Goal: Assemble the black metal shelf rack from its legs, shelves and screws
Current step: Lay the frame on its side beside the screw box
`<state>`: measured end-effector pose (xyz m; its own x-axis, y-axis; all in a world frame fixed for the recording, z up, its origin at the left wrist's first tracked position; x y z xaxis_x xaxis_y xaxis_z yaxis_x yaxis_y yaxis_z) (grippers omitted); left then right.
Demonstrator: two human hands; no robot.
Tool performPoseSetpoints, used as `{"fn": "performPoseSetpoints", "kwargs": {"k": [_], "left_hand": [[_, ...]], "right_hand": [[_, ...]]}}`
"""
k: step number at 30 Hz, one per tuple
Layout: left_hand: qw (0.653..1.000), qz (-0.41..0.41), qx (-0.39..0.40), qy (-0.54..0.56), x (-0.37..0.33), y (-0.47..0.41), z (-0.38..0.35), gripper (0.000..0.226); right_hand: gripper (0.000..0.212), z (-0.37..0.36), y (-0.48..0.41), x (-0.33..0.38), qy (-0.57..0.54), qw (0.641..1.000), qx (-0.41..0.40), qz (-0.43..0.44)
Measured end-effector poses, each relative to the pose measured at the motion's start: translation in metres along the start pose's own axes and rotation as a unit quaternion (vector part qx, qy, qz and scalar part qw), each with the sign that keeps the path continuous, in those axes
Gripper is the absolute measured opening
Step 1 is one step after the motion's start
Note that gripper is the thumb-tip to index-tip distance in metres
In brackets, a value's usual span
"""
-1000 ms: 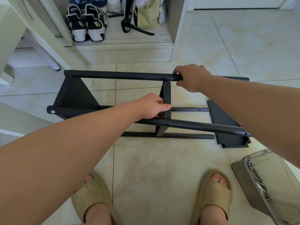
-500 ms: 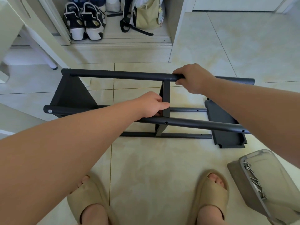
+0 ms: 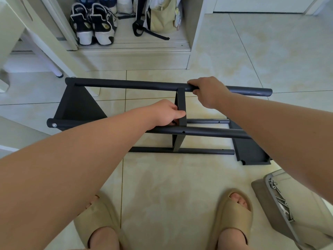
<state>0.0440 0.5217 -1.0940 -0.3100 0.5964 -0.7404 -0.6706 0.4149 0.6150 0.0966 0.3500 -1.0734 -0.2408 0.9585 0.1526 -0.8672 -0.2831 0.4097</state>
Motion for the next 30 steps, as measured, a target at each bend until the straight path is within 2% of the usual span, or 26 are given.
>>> {"fn": "performPoseSetpoints", "kwargs": {"k": [3, 6, 8, 10, 14, 18, 21, 26, 30], "left_hand": [[1.0, -0.002, 0.004, -0.013, -0.001, 0.002, -0.002, 0.03], [0.999, -0.005, -0.005, -0.033, -0.001, 0.004, -0.004, 0.034], [0.996, -0.003, -0.023, -0.082, 0.0, 0.006, -0.004, 0.038], [0.99, 0.0, -0.055, -0.127, 0.002, 0.008, -0.005, 0.039], [0.97, 0.013, -0.137, -0.2, -0.001, 0.019, -0.011, 0.065], [0.904, -0.028, -0.231, -0.36, -0.017, 0.035, -0.026, 0.057], [0.863, -0.085, -0.215, -0.449, -0.034, 0.046, -0.051, 0.051], [0.841, -0.144, -0.162, -0.496, -0.069, 0.049, -0.107, 0.045], [0.802, -0.187, -0.124, -0.553, -0.086, 0.036, -0.14, 0.049]], "right_hand": [[0.025, -0.003, 0.001, -0.001, 0.009, 1.0, 0.003, 0.003], [0.056, -0.01, 0.008, -0.004, 0.039, 0.998, 0.04, 0.001], [0.067, -0.012, 0.019, -0.007, 0.053, 0.998, 0.043, 0.002], [0.069, -0.015, 0.036, -0.014, 0.041, 0.999, 0.015, 0.01], [0.068, -0.022, 0.091, -0.035, 0.032, 0.999, 0.02, 0.025], [0.064, -0.03, 0.152, -0.069, 0.059, 0.997, 0.043, 0.008], [0.064, -0.037, 0.194, -0.096, 0.072, 0.997, 0.035, -0.012], [0.068, -0.06, 0.248, -0.142, 0.063, 0.993, 0.057, -0.083], [0.07, -0.086, 0.269, -0.167, 0.044, 0.989, 0.079, -0.117]]}}
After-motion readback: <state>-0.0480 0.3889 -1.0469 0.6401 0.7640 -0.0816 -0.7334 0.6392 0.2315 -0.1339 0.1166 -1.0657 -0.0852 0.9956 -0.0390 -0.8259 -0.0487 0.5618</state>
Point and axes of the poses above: each hand's wrist, its own y-axis away from the middle knuckle, its own z-axis out of the back of the hand, x = y × z, the point moved 1 cm from there along -y, towards the middle knuckle, and after that the axes turned 11 degrees about x, right-handed, at the moved point
